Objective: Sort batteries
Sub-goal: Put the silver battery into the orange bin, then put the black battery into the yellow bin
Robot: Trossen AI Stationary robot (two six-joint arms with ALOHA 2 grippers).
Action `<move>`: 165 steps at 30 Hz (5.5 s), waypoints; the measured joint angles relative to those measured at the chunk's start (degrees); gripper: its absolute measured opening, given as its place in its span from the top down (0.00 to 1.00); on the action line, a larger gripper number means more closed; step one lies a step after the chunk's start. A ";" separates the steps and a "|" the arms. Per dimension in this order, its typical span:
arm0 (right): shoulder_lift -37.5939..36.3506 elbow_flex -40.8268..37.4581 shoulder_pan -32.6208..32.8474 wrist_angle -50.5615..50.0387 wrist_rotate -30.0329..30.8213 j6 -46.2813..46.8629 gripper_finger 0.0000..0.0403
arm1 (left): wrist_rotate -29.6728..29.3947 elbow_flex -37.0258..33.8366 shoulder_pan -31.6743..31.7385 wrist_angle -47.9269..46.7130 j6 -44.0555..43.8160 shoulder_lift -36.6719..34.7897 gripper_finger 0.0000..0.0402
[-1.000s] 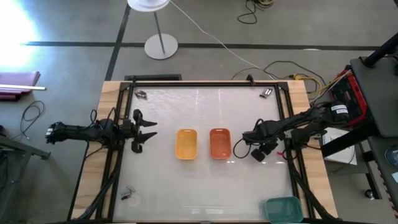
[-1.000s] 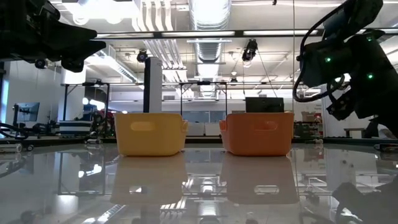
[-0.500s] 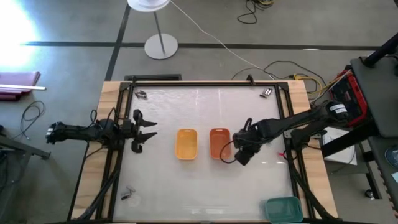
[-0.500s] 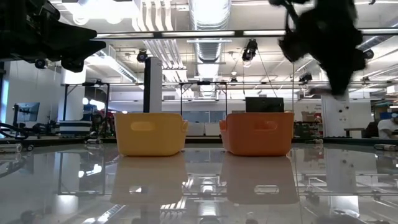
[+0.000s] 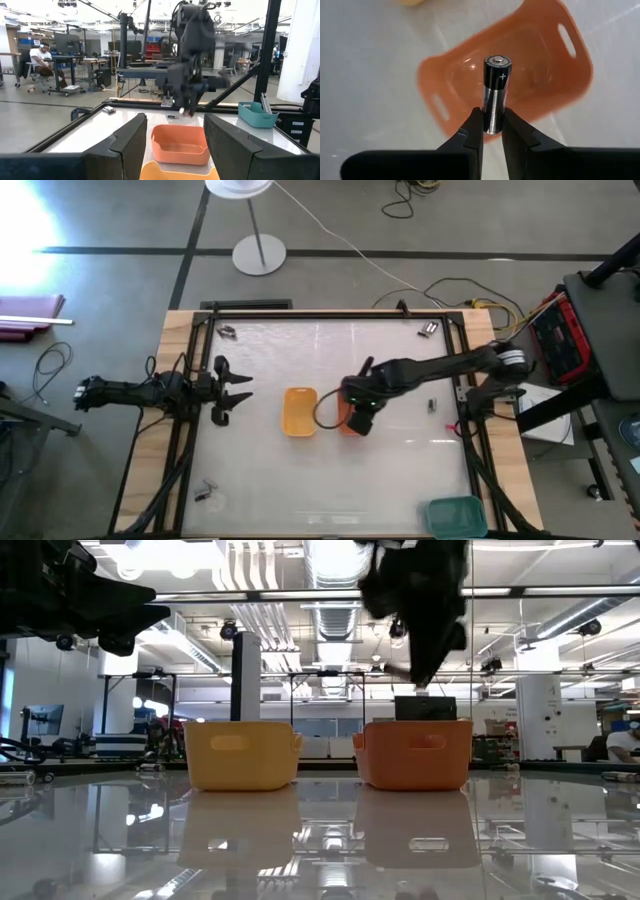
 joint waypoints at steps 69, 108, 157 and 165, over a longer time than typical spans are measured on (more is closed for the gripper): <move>-19.75 -43.21 -12.18 -3.62 4.68 31.82 0.70 | -0.01 -0.02 0.00 0.02 0.00 0.00 0.55; -14.96 -44.63 -11.25 3.25 -1.75 21.27 0.95 | 0.01 0.00 0.00 0.00 0.00 0.00 0.55; 39.54 44.90 1.19 -0.19 10.55 -15.88 0.96 | 0.01 0.00 -0.02 0.02 0.02 0.04 0.55; 40.17 44.63 0.91 2.17 9.83 -16.25 0.96 | 0.01 -0.01 0.00 0.00 0.01 0.07 0.55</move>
